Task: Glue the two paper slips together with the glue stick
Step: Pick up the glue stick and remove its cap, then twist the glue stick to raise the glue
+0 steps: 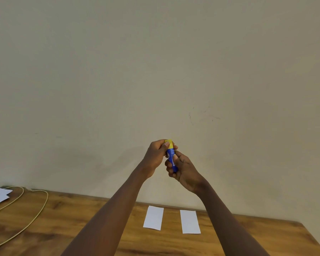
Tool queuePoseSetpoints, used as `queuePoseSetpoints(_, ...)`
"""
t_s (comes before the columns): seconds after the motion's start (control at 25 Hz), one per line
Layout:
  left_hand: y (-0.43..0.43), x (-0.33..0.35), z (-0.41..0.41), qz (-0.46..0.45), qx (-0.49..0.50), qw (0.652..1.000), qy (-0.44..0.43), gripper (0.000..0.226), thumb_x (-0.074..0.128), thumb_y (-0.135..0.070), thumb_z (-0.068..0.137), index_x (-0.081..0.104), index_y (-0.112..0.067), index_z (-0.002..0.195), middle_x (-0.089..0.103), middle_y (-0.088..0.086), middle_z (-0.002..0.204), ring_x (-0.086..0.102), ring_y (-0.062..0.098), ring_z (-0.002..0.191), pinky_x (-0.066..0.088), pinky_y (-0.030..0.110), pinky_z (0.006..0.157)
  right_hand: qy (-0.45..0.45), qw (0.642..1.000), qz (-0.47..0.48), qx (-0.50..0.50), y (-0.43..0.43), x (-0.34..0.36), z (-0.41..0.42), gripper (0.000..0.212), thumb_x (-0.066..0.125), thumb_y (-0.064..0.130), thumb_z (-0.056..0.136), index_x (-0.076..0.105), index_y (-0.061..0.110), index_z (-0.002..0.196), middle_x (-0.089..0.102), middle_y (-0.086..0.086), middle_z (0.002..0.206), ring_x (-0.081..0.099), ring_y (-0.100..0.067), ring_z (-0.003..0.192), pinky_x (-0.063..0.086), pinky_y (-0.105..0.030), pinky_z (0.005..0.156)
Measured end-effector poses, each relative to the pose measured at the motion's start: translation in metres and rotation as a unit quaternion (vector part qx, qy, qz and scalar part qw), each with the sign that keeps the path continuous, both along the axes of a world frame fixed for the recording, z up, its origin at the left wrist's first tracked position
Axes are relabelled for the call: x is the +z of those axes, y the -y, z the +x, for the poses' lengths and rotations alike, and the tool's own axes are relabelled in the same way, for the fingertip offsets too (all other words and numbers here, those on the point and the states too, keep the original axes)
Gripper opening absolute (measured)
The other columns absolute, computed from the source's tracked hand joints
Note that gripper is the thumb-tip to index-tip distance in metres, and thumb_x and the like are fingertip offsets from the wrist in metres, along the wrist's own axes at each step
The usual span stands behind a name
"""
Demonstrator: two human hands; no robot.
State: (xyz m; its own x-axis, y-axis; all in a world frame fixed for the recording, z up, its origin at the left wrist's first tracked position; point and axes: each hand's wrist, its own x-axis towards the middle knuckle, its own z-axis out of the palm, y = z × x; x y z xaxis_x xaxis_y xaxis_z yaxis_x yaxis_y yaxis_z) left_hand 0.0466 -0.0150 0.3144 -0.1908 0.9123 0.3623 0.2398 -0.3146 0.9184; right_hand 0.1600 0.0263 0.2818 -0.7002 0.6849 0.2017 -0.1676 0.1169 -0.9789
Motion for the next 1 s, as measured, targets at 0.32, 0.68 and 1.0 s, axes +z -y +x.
queuePoseSetpoints(0.32, -0.010, 0.002, 0.008, 0.013, 0.048, 0.997, 0.057, 0.027, 0.037, -0.013, 0.095, 0.061, -0.001, 0.091, 0.063, 0.003, 0.082, 0.057, 0.009, 0.069, 0.046, 0.007, 0.056, 0.019, 0.999, 0.022, -0.024, -0.002, 0.013, -0.001, 0.029, 0.021, 0.021, 0.098, 0.050, 0.019, 0.094, 0.048, 0.000, 0.068, 0.043, -0.007, 0.051, 0.040, -0.014, 0.051)
queuePoseSetpoints(0.68, -0.008, 0.012, -0.026, 0.025, 0.155, 0.979, 0.131, 0.025, 0.046, -0.006, 0.091, 0.053, 0.005, 0.112, 0.060, 0.006, 0.081, 0.059, 0.011, 0.076, 0.045, 0.019, 0.078, 0.014, 0.980, 0.106, -0.169, 0.001, -0.004, 0.009, 0.013, 0.028, 0.011, 0.097, 0.039, 0.009, 0.090, 0.044, -0.003, 0.068, 0.038, -0.011, 0.057, 0.034, -0.020, 0.052)
queuePoseSetpoints(1.0, -0.004, -0.003, 0.012, -0.017, 0.042, 0.995, 0.088, 0.023, 0.031, -0.021, 0.097, 0.054, -0.018, 0.092, 0.059, 0.004, 0.089, 0.059, 0.020, 0.090, 0.047, 0.028, 0.084, -0.094, 0.979, 0.054, -0.174, 0.004, 0.017, -0.012, 0.011, 0.041, 0.014, 0.093, 0.051, 0.017, 0.097, 0.058, -0.004, 0.088, 0.056, -0.014, 0.074, 0.047, -0.016, 0.059)
